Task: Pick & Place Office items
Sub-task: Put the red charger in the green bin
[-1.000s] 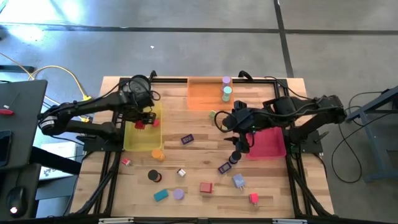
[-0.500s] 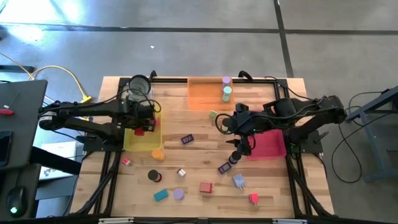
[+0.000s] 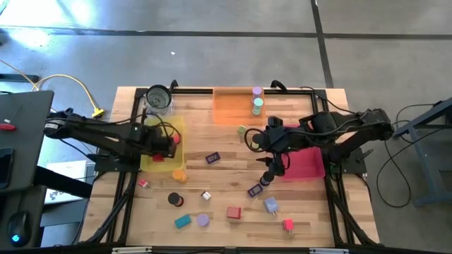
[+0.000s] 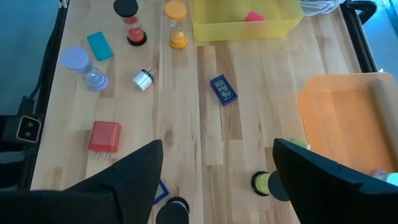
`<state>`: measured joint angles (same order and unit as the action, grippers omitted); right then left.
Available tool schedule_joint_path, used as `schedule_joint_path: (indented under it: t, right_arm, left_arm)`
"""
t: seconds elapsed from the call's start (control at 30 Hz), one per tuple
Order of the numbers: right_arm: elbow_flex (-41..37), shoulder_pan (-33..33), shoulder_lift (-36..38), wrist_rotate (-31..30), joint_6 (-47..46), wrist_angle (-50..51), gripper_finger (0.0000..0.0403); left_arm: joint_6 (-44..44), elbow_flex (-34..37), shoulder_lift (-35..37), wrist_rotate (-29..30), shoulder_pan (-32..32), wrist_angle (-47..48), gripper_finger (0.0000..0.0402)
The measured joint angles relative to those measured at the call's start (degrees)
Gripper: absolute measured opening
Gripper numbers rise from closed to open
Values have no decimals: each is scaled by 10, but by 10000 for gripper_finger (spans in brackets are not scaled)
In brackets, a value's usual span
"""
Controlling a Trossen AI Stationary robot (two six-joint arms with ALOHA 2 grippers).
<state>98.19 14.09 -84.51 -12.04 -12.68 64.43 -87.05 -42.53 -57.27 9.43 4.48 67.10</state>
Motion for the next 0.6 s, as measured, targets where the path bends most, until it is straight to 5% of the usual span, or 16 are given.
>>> schedule_joint_path:
  t: [0.6]
  right_arm:
    - [0,-4,0,0,3,-4,293]
  left_arm:
    - [-80,90,-5,-25,38,-80,222]
